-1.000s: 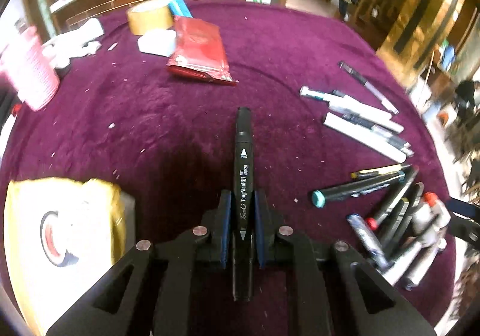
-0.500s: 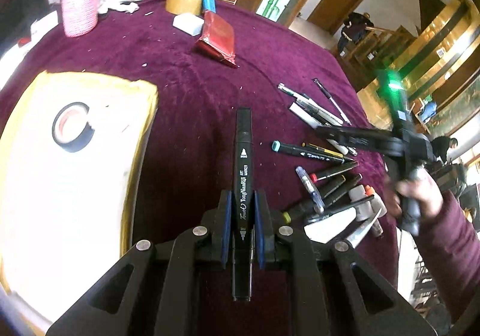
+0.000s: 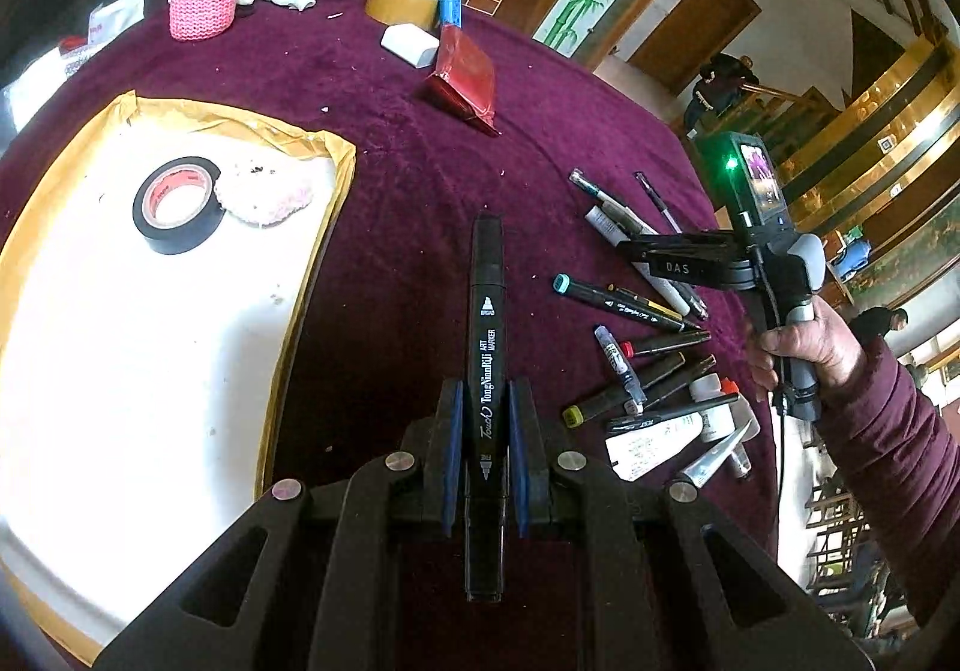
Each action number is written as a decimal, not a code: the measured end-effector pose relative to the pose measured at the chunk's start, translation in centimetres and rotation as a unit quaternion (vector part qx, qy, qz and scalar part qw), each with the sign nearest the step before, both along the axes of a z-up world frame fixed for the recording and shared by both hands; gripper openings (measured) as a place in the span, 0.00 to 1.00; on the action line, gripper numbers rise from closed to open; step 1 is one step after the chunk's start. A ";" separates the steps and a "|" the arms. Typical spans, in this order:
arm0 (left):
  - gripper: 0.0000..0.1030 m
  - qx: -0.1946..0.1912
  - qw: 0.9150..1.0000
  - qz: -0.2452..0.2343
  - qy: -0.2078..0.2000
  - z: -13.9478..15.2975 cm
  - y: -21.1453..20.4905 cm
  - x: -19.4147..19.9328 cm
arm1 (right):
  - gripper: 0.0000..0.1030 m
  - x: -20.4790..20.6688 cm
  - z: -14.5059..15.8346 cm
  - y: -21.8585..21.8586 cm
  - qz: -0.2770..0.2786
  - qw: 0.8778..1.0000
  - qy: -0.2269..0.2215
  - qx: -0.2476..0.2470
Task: Organize objects
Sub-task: 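Carry the black marker and white pen into the tray and release both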
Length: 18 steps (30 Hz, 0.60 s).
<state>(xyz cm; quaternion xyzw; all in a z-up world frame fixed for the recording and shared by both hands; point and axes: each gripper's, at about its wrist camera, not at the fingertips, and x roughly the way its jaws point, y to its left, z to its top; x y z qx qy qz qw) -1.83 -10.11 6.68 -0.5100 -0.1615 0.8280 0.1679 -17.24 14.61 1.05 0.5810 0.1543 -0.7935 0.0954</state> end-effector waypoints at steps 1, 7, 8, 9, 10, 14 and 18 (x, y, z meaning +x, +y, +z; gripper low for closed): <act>0.11 0.003 1.000 0.000 -0.001 0.0 0.0 0.0 | 0.18 0.2 0.2 -0.1 0.006 1.000 -0.009 -0.012; 0.11 0.012 1.000 0.005 -0.001 0.0 -0.3 0.0 | 0.20 -0.5 0.2 1.0 0.004 0.998 -0.039 -0.052; 0.11 0.012 1.000 0.005 -0.001 0.0 -0.4 0.0 | 0.22 -0.6 -0.2 0.8 0.011 0.998 -0.043 -0.043; 0.11 0.013 1.000 0.005 -0.001 0.0 -0.4 0.0 | 0.25 -0.6 -0.6 0.6 0.016 0.999 -0.045 -0.027; 0.11 0.013 1.000 0.005 -0.001 0.0 -0.4 0.1 | 0.25 -0.4 -0.4 0.5 0.024 0.999 -0.028 -0.023; 0.11 0.013 1.000 0.007 0.002 0.0 -0.6 0.3 | 0.23 -0.3 -0.2 0.9 0.003 0.999 -0.023 -0.029; 0.11 0.017 1.000 0.013 0.009 0.3 -1.3 0.5 | 0.17 0.1 1.6 1.6 -0.019 0.998 -0.001 -0.059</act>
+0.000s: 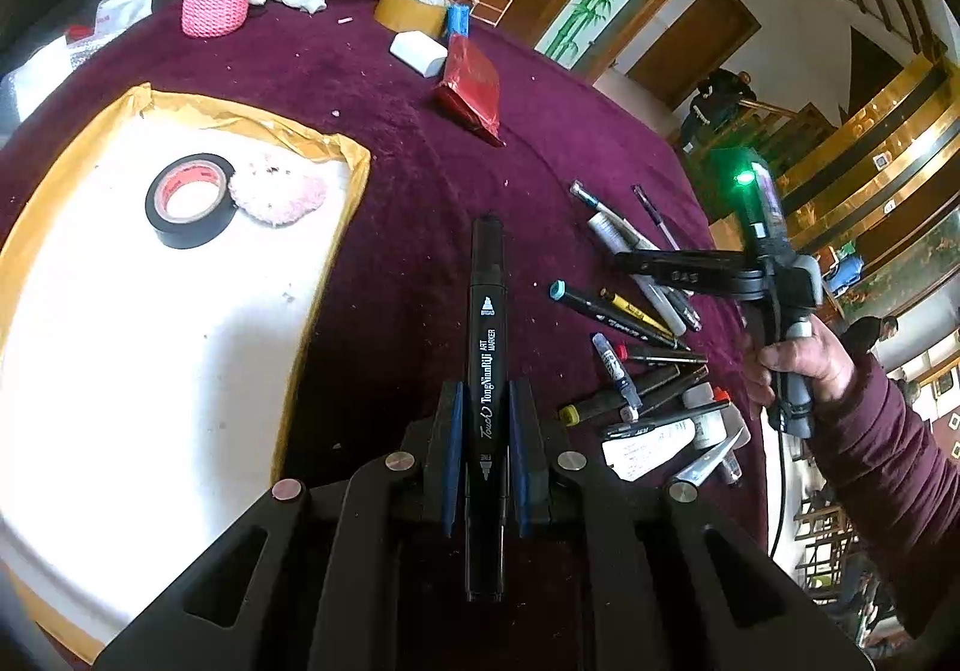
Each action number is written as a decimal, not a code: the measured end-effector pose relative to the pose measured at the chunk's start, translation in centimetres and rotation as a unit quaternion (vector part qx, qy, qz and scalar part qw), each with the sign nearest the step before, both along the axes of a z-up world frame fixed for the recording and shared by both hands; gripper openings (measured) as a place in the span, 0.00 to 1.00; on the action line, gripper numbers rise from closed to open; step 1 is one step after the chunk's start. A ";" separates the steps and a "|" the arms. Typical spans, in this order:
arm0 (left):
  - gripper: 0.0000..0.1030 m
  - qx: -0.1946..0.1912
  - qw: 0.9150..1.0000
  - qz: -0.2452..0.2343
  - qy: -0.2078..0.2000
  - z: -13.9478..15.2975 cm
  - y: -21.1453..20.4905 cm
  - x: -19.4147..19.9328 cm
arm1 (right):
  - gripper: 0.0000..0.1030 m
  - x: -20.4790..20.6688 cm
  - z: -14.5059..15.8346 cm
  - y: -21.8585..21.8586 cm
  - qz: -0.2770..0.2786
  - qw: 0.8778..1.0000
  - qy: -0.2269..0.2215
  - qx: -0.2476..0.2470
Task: Organize objects
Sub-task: 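Carry the black marker and white pen into the tray and release both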
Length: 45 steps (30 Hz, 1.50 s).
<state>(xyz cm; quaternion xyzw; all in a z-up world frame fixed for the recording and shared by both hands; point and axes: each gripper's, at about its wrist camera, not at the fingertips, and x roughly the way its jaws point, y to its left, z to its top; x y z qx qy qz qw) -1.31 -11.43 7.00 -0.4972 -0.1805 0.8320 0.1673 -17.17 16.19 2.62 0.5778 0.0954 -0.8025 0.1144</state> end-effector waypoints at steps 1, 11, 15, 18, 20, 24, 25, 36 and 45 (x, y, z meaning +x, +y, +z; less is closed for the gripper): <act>0.11 0.002 1.000 0.002 0.002 0.1 -0.2 0.0 | 0.11 0.0 0.5 0.2 -0.005 1.000 0.003 -0.010; 0.11 0.013 1.000 0.020 0.017 1.5 -4.2 0.3 | 0.11 3.5 7.8 -1.8 -0.059 0.979 0.042 -0.189; 0.11 0.003 0.999 0.038 0.013 1.4 -8.0 0.4 | 0.12 5.7 8.6 -4.7 -0.060 0.967 0.023 -0.247; 0.11 -0.003 0.999 0.050 -0.002 0.8 -10.9 0.2 | 0.12 7.4 8.4 -8.4 -0.052 0.961 0.007 -0.272; 0.11 -0.020 0.998 0.053 -0.008 0.5 -12.7 -0.2 | 0.12 8.3 8.0 -11.3 -0.048 0.958 -0.003 -0.283; 0.11 -0.053 0.998 0.043 -0.013 -0.3 -14.7 -1.6 | 0.12 9.0 6.7 -15.7 -0.059 0.950 -0.027 -0.306; 0.11 -0.062 0.997 0.037 -0.015 -0.7 -15.0 -2.3 | 0.12 9.1 6.3 -16.9 -0.063 0.947 -0.034 -0.312; 0.11 -0.117 0.992 -0.003 -0.053 -4.9 -15.9 -8.2 | 0.12 8.4 1.0 -25.9 -0.118 0.951 -0.080 -0.275; 0.11 -0.121 0.991 -0.019 -0.054 -5.7 -15.1 -9.3 | 0.12 7.3 -1.0 -26.8 -0.155 0.958 -0.084 -0.226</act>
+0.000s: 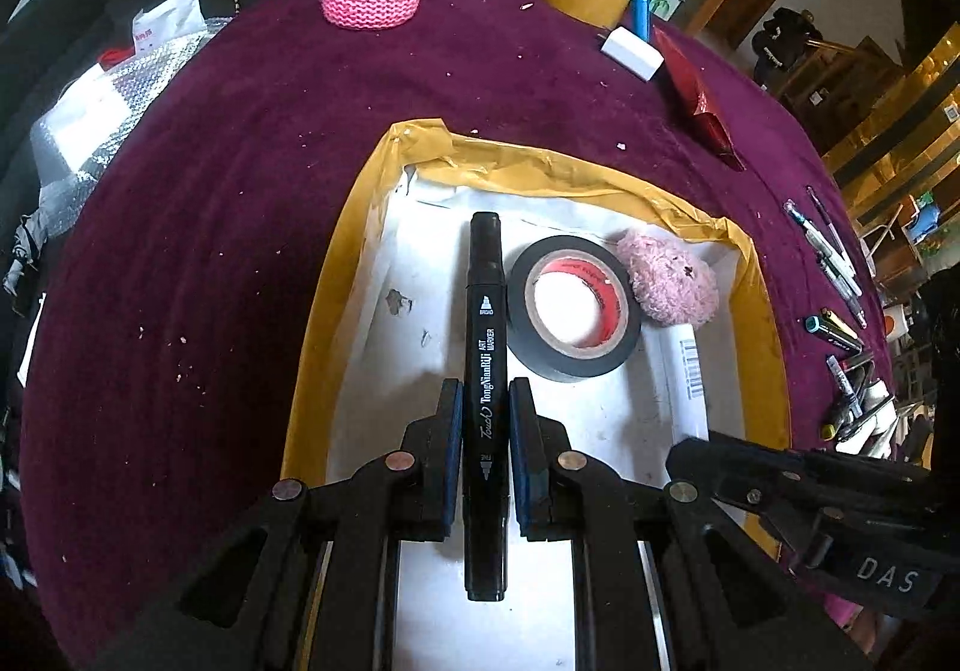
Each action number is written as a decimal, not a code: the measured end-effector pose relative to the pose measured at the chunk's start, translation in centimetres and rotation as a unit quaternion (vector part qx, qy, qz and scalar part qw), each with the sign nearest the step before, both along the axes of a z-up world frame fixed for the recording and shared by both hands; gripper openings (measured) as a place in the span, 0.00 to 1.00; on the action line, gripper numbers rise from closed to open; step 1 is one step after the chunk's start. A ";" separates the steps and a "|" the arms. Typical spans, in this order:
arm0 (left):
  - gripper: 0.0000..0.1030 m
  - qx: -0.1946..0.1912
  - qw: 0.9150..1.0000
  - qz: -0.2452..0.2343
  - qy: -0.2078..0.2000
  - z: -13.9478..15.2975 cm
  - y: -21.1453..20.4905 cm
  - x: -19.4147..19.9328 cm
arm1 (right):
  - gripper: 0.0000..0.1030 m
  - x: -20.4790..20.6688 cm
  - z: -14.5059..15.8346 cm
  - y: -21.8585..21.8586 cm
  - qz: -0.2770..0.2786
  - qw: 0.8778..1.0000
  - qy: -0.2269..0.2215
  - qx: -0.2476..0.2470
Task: Organize objects
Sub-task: 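Carry the black marker and white pen into the tray and release both, then move both grippers back over the pile of markers and tubes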
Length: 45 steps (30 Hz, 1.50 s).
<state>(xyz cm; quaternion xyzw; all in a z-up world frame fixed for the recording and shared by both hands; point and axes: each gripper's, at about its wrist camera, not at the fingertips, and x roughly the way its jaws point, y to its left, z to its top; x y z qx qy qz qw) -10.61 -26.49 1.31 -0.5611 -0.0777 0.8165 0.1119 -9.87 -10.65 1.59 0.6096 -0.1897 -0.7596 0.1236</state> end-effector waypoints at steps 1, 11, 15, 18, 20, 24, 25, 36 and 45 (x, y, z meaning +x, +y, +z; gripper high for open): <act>0.11 0.002 1.000 0.000 -0.002 0.1 -0.1 -0.2 | 0.12 -0.1 0.0 -0.1 0.000 1.000 0.001 0.006; 0.42 0.055 0.998 0.026 0.001 2.7 -2.2 1.1 | 0.16 -0.5 0.4 -0.5 -0.005 0.999 0.007 0.038; 0.45 0.075 0.996 0.043 0.013 4.4 -3.4 2.2 | 0.26 0.1 1.8 -0.4 -0.009 0.998 0.029 0.046; 0.45 0.094 0.994 0.054 0.025 5.7 -3.8 2.6 | 0.29 1.2 3.2 0.3 -0.017 0.998 0.051 0.045; 0.46 0.107 0.992 0.059 0.041 6.9 -3.7 3.0 | 0.29 2.2 4.3 1.0 -0.026 0.996 0.069 0.053; 0.49 0.120 0.989 0.057 0.069 8.7 -2.5 3.8 | 0.36 4.4 6.4 3.0 -0.042 0.990 0.100 0.089; 0.49 0.123 0.988 0.054 0.073 9.0 -1.8 4.1 | 0.37 5.1 6.9 3.8 -0.046 0.988 0.112 0.098; 0.50 0.105 0.992 -0.037 0.052 10.0 10.0 7.4 | 0.39 11.0 6.2 21.0 -0.180 0.974 0.100 0.092; 0.50 0.082 0.988 -0.127 0.026 8.2 21.4 9.4 | 0.39 16.5 3.9 36.0 -0.294 0.952 0.047 0.071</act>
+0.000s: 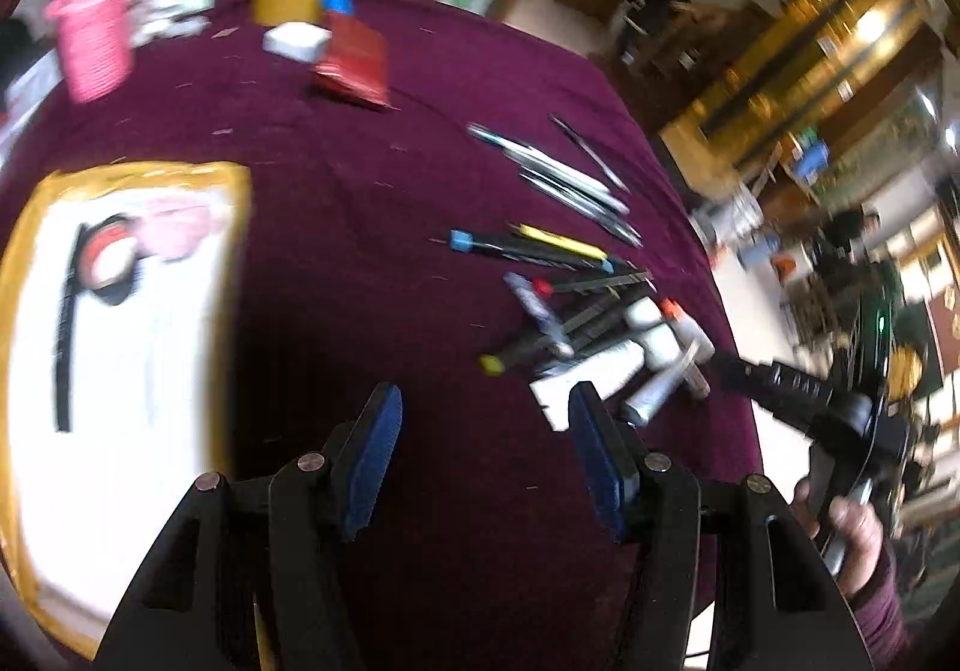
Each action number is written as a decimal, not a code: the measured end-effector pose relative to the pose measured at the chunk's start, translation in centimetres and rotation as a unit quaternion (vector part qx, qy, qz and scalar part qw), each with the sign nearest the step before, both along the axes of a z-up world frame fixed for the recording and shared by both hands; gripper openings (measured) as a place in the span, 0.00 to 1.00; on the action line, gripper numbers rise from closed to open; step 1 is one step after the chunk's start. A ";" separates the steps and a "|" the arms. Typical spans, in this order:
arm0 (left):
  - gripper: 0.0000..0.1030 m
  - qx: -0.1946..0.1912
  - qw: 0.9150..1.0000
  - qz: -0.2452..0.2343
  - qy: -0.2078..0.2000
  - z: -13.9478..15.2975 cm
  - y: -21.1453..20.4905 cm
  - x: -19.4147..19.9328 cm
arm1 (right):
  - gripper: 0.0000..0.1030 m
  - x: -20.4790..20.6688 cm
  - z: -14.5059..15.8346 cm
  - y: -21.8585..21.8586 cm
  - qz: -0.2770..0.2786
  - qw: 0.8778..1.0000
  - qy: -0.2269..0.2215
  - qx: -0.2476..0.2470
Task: Organize objects
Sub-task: 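Move both grippers back over the pile of markers and tubes, then grasp two black markers together with the left gripper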
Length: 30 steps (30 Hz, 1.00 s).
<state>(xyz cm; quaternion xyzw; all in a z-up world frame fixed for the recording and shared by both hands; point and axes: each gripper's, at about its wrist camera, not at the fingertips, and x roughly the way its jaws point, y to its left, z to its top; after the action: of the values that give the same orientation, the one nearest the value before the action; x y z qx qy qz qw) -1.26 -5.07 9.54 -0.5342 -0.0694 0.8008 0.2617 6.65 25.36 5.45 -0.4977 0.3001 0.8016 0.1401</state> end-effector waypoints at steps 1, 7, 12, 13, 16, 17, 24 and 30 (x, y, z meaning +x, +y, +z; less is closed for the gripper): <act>0.50 -0.009 1.000 -0.016 0.004 -0.3 1.7 0.2 | 0.39 0.3 -0.1 0.7 -0.003 1.000 0.000 -0.001; 0.50 -0.058 0.993 -0.094 0.036 -2.8 9.1 0.3 | 0.39 1.0 -0.7 2.9 0.010 1.000 -0.001 -0.015; 0.50 -0.097 0.988 -0.101 0.060 -4.7 10.9 -1.3 | 0.39 1.5 -1.3 4.3 0.023 1.000 -0.001 -0.014; 0.50 -0.102 0.988 -0.100 0.057 -5.3 10.9 -1.9 | 0.39 1.7 -1.4 4.5 0.024 1.000 0.000 -0.016; 0.50 -0.104 0.989 -0.098 0.040 -6.8 11.2 -3.0 | 0.39 1.9 -2.0 5.1 0.026 0.999 -0.003 -0.026; 0.50 -0.099 0.990 -0.099 0.036 -7.0 11.3 -3.1 | 0.39 1.9 -2.1 5.2 0.026 0.999 -0.005 -0.028; 0.43 -0.075 0.988 -0.137 -0.006 -7.6 11.8 -1.7 | 0.39 1.6 -2.6 5.2 0.040 0.999 -0.007 -0.035; 0.32 -0.015 0.991 -0.127 -0.043 -6.6 10.1 -1.3 | 0.39 1.3 -3.2 5.0 0.049 0.998 -0.013 -0.043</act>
<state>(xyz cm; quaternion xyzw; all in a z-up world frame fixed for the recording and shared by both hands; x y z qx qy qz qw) -2.58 5.03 2.92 -0.5764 -0.0002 0.7383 0.3503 7.92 30.37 2.29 -0.5278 0.3077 0.7874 0.0825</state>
